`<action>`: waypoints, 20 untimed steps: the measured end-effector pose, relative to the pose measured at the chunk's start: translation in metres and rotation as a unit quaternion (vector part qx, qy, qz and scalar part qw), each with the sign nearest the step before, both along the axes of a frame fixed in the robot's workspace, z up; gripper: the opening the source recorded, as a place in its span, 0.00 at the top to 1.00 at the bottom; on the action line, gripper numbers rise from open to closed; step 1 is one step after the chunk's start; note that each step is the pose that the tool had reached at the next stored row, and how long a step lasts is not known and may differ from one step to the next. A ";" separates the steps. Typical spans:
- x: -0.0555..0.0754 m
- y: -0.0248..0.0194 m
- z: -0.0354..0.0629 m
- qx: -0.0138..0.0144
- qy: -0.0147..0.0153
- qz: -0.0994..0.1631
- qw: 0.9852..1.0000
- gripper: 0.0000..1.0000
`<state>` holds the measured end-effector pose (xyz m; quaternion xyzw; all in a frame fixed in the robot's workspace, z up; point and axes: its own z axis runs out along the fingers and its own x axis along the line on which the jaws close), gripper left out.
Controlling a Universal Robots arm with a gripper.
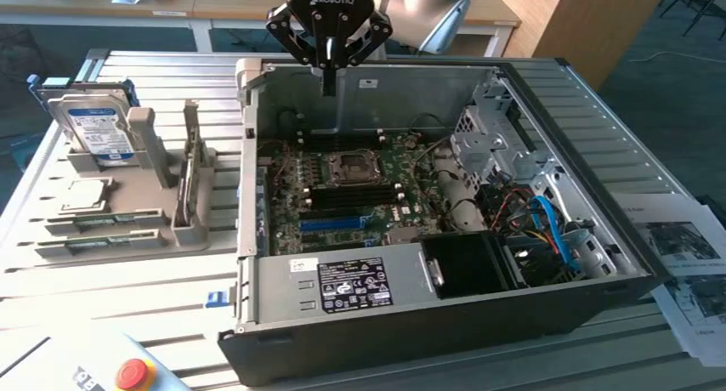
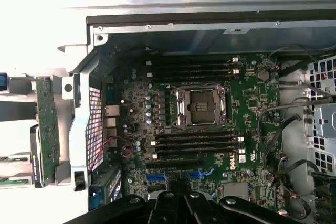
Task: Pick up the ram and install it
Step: 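Reach for the ram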
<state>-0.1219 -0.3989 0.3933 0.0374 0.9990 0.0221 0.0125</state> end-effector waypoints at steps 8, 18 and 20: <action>-0.001 0.0000 -0.0001 0.000 0.000 0.000 1.000 0.90; -0.024 0.0005 -0.0002 0.000 0.000 0.000 1.000 0.90; -0.028 0.0005 -0.0003 0.000 0.000 0.000 1.000 0.90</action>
